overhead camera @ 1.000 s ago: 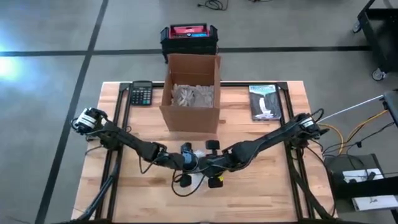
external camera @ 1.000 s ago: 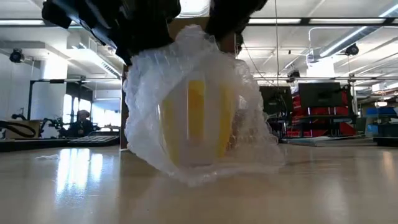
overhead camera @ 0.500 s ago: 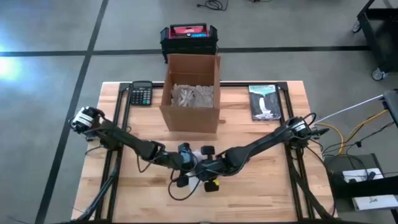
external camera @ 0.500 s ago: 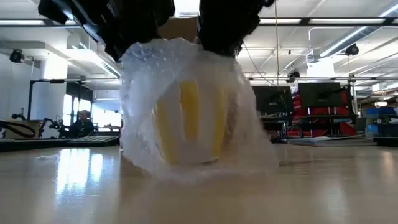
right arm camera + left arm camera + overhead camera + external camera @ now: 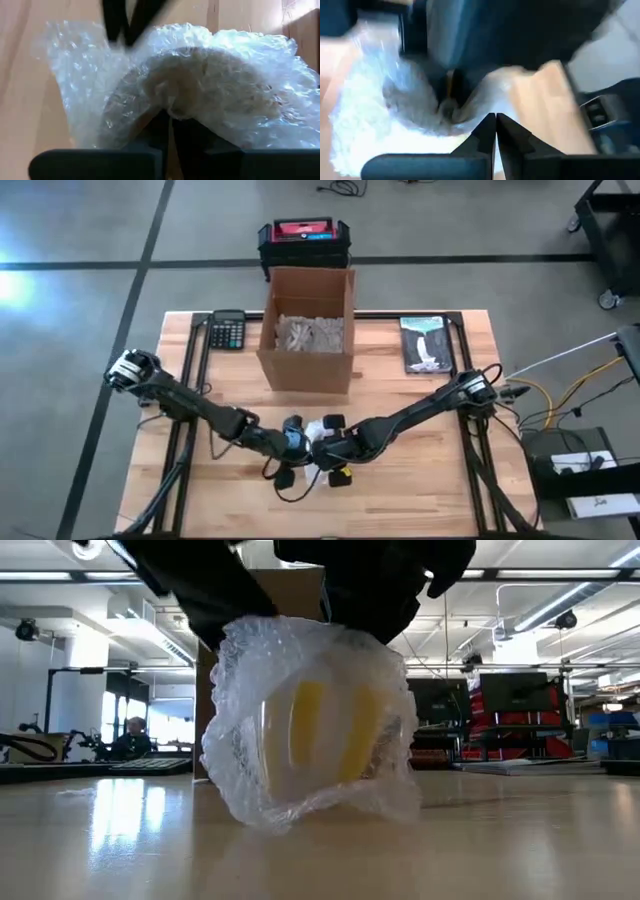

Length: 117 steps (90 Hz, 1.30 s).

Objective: Wrap mug
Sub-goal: Wrap the yellow mug with bubble wrap

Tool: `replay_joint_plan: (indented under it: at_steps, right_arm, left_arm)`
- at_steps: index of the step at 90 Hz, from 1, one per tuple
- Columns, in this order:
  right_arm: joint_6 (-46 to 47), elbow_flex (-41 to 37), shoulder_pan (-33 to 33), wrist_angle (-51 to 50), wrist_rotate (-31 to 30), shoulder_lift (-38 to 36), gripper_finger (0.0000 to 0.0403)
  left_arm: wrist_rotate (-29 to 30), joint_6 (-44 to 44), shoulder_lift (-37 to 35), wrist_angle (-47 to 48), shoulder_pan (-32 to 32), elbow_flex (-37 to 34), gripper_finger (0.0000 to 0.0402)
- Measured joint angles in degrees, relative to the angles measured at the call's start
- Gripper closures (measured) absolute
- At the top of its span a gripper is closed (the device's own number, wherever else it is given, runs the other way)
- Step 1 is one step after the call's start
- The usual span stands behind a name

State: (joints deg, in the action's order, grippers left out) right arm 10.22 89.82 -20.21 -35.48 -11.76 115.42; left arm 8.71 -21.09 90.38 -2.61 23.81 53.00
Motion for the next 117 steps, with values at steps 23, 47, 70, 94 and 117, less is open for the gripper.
replay_joint_plan:
  at_steps: [23, 47, 70, 94, 117]
  right_arm:
    - [-0.46, 1.13, 0.11, -0.69, -0.27, -0.02, 0.0389]
    - [-1.93, 5.3, 0.29, -9.27, 0.0, -1.46, 0.0389]
    - [-2.28, 12.33, 0.83, -19.77, -3.17, -3.57, 0.0389]
    - [-4.29, 7.98, 2.97, -15.93, -5.01, -2.04, 0.0389]
    - [-4.13, 3.86, 2.69, -8.83, 1.64, 1.06, 0.0389]
  left_arm:
    - [6.01, 0.45, 2.49, -1.29, -2.18, 0.27, 0.0402]
    - [7.06, 0.2, 2.15, -1.34, -2.49, 0.23, 0.0401]
    - [7.04, 0.0, 2.44, -0.82, -2.49, 0.03, 0.0401]
    - [6.76, -0.24, 2.39, -0.47, -2.47, 0.02, 0.0402]
    - [6.72, 0.73, 2.37, -0.2, -2.36, -0.05, 0.0402]
